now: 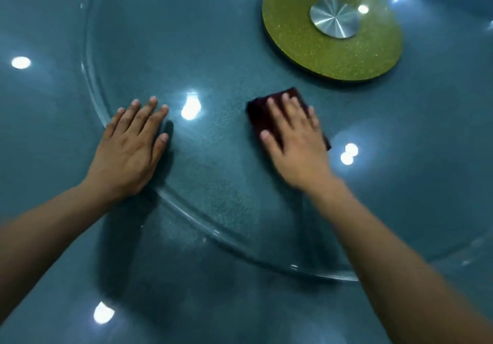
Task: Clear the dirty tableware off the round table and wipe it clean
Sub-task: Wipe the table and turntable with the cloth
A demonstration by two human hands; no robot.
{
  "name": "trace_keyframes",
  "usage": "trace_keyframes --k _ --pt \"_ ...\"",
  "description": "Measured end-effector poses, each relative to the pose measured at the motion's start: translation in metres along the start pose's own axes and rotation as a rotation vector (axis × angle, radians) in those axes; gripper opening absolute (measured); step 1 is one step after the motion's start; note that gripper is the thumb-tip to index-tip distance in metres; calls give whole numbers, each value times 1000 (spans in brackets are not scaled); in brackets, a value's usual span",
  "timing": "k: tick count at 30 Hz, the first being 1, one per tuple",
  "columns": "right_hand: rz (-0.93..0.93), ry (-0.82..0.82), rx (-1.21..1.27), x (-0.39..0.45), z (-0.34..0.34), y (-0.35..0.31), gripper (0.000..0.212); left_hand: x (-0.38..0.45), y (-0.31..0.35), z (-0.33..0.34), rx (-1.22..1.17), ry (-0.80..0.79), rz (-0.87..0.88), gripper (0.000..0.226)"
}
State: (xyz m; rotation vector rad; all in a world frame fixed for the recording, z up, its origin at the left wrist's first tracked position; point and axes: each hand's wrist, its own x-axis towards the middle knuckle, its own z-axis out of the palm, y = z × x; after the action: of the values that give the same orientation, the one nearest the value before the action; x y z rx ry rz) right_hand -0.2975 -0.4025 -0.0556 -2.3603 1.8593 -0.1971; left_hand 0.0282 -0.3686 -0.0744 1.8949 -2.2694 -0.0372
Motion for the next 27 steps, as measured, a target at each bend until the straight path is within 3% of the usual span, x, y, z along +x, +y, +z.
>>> trace_keyframes --k 3,7,9,14,17,19,24,27 --pt "-361 -106 45 -80 14 -94 64 16 -16 -3 80 -19 -23 58" --pt "-479 -119 78 -58 18 -96 61 33 -14 -10 58 -38 -147 52" --pt "-373 -86 44 -16 14 -56 61 28 3 -13 21 -32 -112 52" --pt "289 22 1 74 -14 107 62 -22 71 -12 -117 -60 45 58" --pt "401 27 8 74 -16 105 62 -38 94 -2 -164 -46 95 57" --pt "265 50 13 46 -7 59 62 -35 87 2 -192 -19 79 56" --pt "-275 -14 77 -78 20 -73 62 -9 37 5 -258 -36 103 51" --pt "-417 -113 94 -103 22 -103 61 9 11 1 -163 -37 140 52"
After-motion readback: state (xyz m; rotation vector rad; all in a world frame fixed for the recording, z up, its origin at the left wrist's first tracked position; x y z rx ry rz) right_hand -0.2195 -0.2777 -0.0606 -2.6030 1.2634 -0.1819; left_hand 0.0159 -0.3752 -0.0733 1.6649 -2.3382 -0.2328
